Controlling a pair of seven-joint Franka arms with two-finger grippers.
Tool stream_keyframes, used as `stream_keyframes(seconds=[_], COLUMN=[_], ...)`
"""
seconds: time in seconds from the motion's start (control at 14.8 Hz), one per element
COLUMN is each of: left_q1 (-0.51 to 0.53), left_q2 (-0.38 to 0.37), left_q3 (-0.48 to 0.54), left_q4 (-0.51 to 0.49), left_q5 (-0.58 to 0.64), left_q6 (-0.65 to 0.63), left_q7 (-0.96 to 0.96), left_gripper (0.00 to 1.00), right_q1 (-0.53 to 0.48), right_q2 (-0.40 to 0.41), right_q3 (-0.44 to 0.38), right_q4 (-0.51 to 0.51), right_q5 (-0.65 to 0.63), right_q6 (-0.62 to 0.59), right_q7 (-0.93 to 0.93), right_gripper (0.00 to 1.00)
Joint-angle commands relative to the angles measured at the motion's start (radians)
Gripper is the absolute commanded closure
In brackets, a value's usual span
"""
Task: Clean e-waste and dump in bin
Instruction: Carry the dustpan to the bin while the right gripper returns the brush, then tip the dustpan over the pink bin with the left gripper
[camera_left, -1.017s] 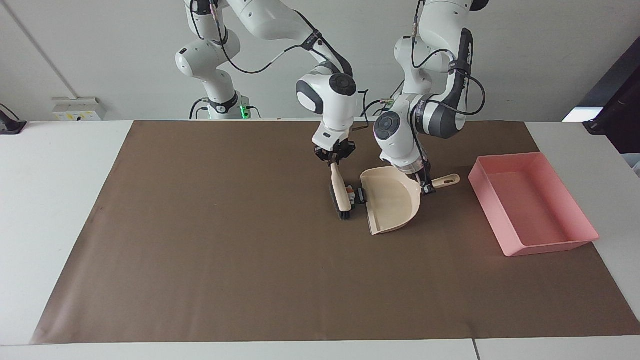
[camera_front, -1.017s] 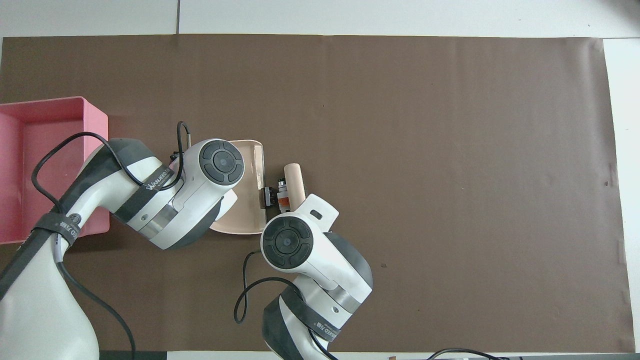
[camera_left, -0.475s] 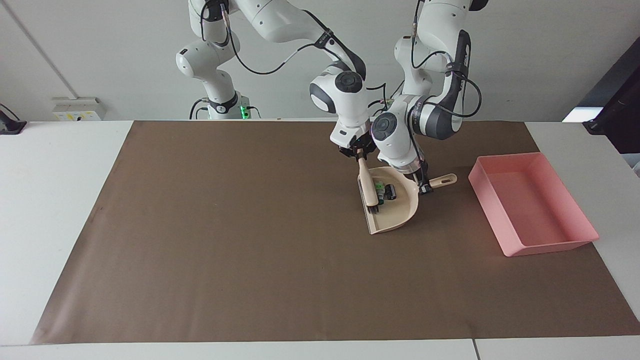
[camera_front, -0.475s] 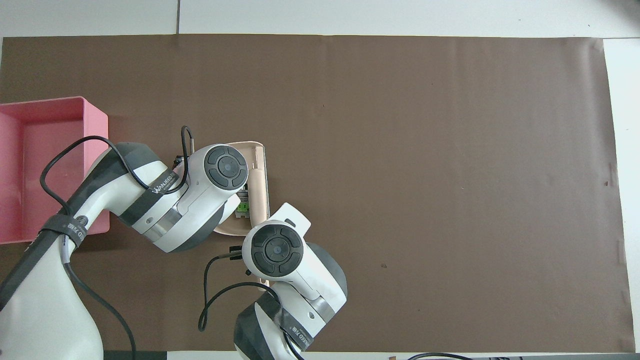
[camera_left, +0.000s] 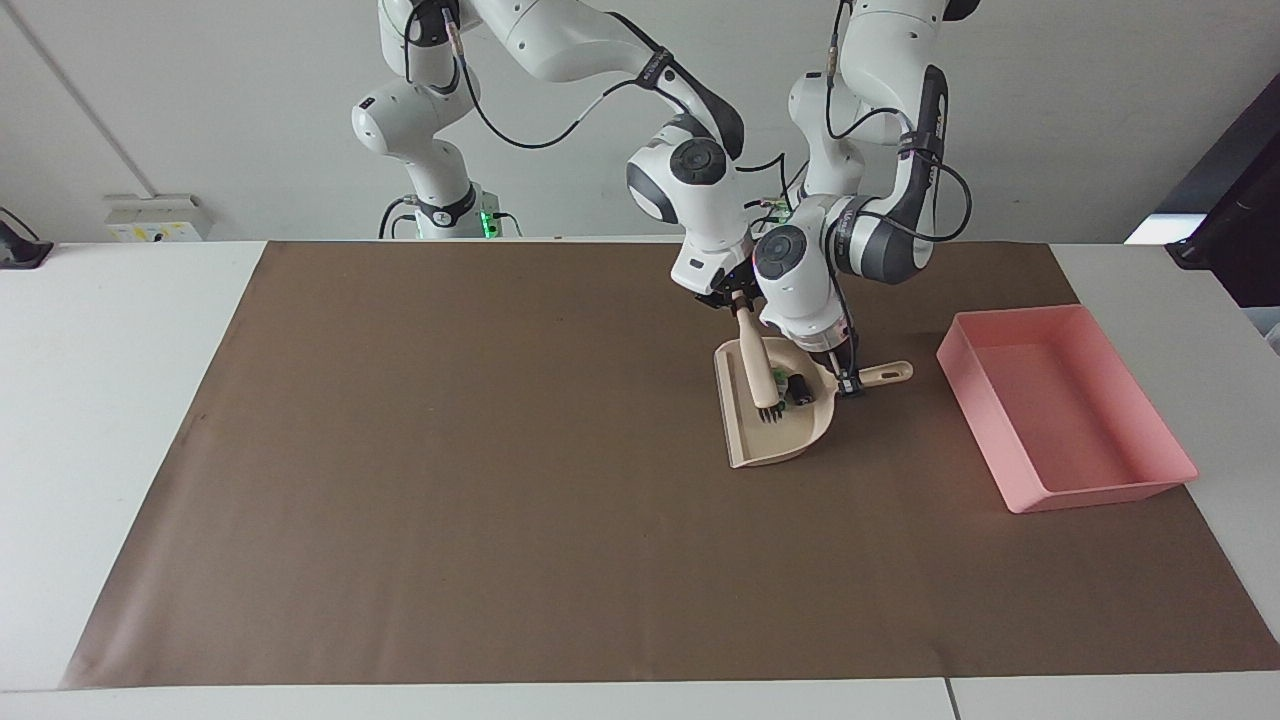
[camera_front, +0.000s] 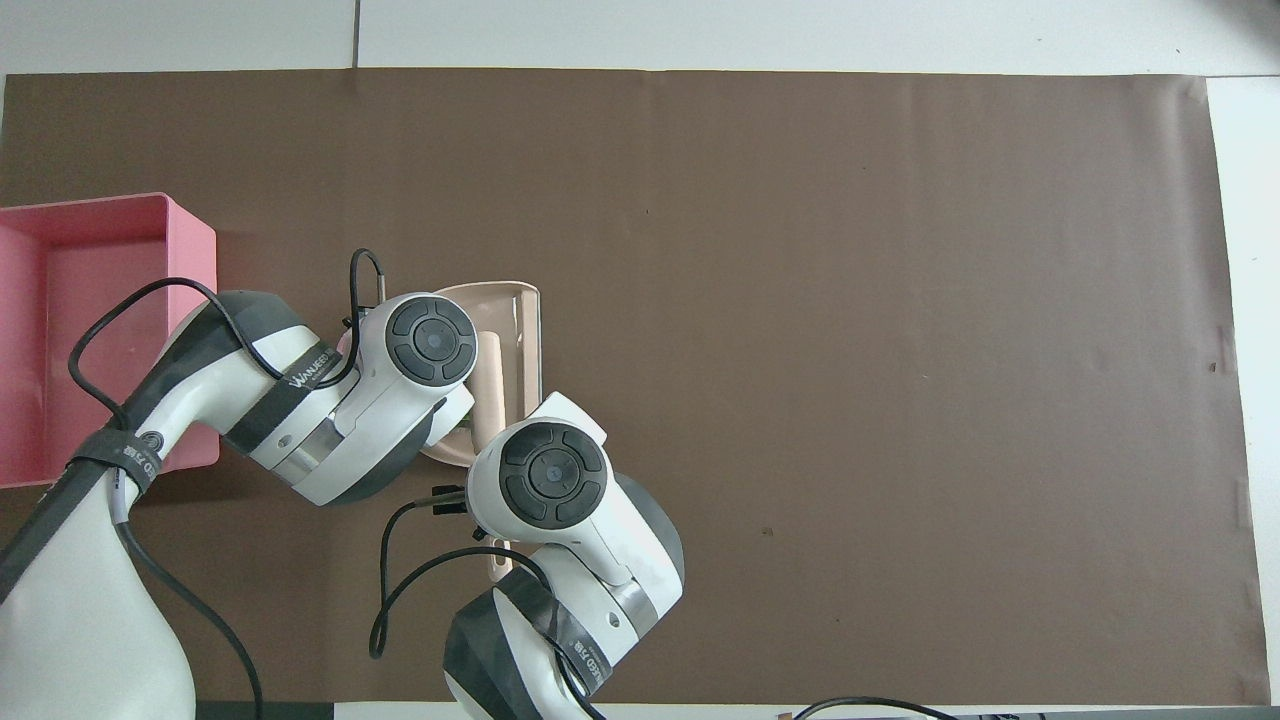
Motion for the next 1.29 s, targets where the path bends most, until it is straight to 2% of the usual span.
stream_keyframes(seconds=[0.0, 0.27, 0.47, 0.61, 0.88, 1.02, 1.22], left_q1=[0.047, 0.125, 0.215, 0.289, 0.414, 0.494, 0.600], left_q2=[-0.040, -0.086, -0.143, -0.177, -0.212, -0.195, -0.161], left_q3=[-0.002, 0.000, -0.001, 0.000, 0.009, 0.009, 0.009], left_q4=[-0.035, -0.036, -0.032, -0.020, 0.040, 0.112, 0.181], left_q5=[-0.015, -0.135, -0.178, -0.207, -0.213, -0.215, -0.221], left_q6=[0.047, 0.047, 0.044, 0.043, 0.047, 0.048, 0.053], left_q7=[0.081, 0.271, 0.375, 0.429, 0.530, 0.610, 0.623], left_gripper=[1.00, 1.00, 1.00, 1.00, 1.00, 1.00, 1.00], right_q1=[-0.083, -0.249, -0.417, -0.531, -0.727, -0.810, -0.902], right_q2=[-0.161, -0.326, -0.381, -0.387, -0.384, -0.384, -0.386], right_q3=[0.004, 0.004, 0.005, 0.007, 0.009, 0.009, 0.010], right_q4=[-0.049, -0.058, -0.057, -0.055, -0.095, -0.165, -0.242], right_q5=[-0.032, -0.135, -0.223, -0.247, -0.341, -0.382, -0.405], right_q6=[-0.132, -0.370, -0.447, -0.497, -0.507, -0.453, -0.406], right_q7=[-0.022, -0.018, -0.045, -0.166, -0.380, -0.487, -0.554], right_gripper=[1.00, 1.00, 1.00, 1.00, 1.00, 1.00, 1.00])
